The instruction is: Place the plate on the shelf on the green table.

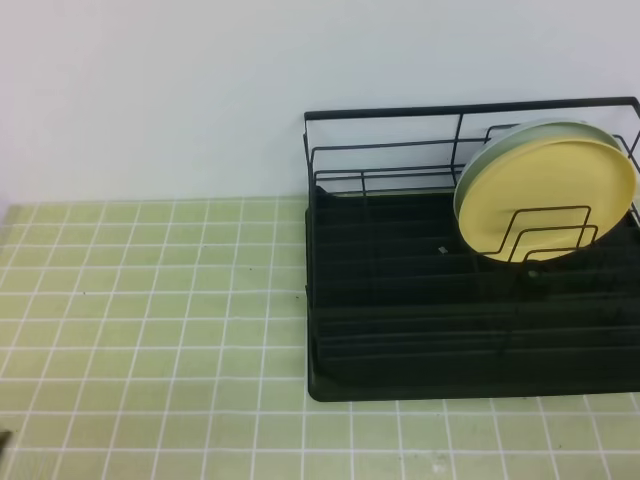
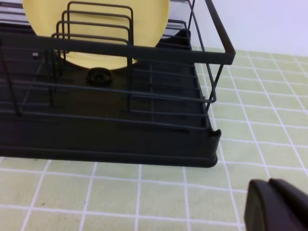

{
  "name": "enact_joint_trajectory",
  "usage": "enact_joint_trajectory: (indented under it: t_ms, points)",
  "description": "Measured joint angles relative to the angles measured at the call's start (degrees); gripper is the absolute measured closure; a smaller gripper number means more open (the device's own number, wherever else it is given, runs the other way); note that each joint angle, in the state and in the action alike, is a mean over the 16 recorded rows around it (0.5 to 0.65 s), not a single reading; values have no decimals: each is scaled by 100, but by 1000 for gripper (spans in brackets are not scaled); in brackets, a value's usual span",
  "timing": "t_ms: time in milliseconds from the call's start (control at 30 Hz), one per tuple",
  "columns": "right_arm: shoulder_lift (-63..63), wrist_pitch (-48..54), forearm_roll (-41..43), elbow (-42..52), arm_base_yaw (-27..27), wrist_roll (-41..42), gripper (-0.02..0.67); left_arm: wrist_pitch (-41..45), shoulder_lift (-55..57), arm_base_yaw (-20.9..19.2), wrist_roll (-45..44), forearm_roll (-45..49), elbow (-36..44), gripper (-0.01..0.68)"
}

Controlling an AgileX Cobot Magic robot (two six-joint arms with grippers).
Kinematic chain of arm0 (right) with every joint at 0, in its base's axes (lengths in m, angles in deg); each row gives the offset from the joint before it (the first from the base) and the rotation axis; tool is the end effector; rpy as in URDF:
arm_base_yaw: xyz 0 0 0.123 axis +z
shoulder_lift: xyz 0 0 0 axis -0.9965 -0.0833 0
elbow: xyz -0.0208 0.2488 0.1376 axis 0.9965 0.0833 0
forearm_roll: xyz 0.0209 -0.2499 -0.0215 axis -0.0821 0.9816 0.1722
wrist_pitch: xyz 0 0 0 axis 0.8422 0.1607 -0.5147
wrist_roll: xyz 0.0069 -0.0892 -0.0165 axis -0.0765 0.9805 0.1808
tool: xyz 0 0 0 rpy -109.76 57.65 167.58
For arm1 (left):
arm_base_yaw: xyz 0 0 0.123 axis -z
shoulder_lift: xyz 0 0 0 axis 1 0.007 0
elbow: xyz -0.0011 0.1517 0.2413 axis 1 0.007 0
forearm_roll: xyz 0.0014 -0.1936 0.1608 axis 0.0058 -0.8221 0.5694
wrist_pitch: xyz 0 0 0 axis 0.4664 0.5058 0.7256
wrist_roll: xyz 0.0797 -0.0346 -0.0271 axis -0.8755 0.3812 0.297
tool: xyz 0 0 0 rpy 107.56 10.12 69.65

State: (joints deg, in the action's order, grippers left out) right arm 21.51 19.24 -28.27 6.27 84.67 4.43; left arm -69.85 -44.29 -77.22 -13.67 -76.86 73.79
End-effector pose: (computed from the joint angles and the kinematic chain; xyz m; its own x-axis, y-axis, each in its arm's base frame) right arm 0.0529 -0.0023 0.1818 -0.2517 -0.1144 -0.9610 -0.0013 0.9930 -0.1179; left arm 0.0586 -0.0177 0.2248 0.0392 0.4872 -0.8724 0.2803 0.8327 0.4776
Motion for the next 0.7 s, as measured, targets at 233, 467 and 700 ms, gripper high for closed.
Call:
enact_joint_trajectory:
  t_ms: [233, 467, 700]
  points:
    - [0, -6, 4, 0, 0, 0, 651, -619, -423, -763, 11, 97, 512, 674]
    - [0, -7, 6, 0, 0, 0, 651, -470, -615, -1030, 444, -61, 605, 674]
    - [0, -8, 6, 0, 0, 0, 651, 1, -612, -1033, 1461, -79, 605, 674]
